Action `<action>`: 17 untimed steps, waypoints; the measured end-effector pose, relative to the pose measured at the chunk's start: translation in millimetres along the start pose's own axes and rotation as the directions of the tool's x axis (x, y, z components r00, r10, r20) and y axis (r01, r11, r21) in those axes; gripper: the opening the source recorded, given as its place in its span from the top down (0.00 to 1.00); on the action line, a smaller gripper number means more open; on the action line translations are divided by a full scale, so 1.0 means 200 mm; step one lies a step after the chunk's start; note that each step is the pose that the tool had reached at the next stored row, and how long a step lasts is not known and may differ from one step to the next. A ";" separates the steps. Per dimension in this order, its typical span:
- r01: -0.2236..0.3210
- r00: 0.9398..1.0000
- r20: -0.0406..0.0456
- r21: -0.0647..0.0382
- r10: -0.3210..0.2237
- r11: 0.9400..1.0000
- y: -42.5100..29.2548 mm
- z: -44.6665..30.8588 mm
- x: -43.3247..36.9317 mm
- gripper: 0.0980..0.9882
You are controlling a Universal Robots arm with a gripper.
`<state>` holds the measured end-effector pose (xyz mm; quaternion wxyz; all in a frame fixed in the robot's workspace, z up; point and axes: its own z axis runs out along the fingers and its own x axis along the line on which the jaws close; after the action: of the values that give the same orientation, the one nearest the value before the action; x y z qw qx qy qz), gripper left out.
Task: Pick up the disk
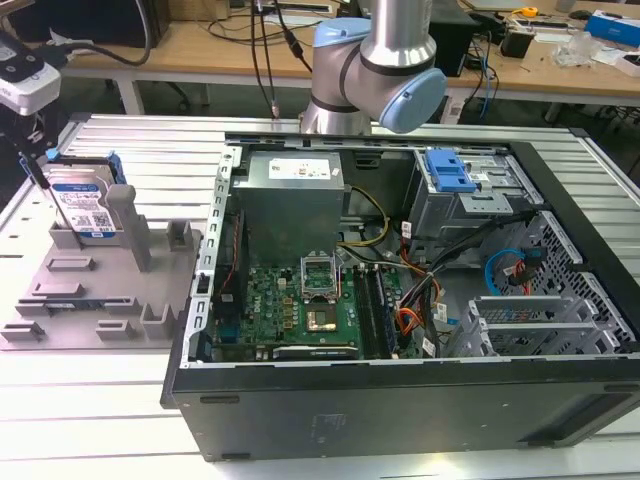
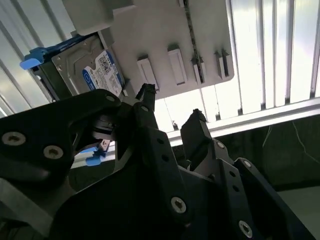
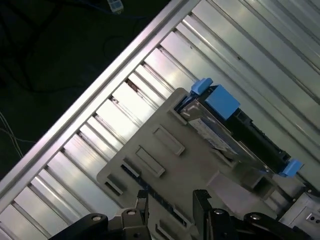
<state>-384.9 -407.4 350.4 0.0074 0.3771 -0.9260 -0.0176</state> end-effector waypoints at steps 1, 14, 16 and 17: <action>0.018 1.000 -0.001 0.000 -0.018 1.000 0.000 0.000 0.000 0.57; 0.309 0.951 -0.012 -0.002 -0.309 0.951 -0.001 0.002 0.000 0.57; 0.348 0.937 -0.013 -0.002 -0.348 0.937 -0.001 0.003 0.000 0.57; 0.365 0.931 -0.014 -0.002 -0.365 0.931 -0.001 0.003 0.000 0.57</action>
<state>-384.7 -407.5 349.9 0.0105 0.5426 -0.8398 -0.0159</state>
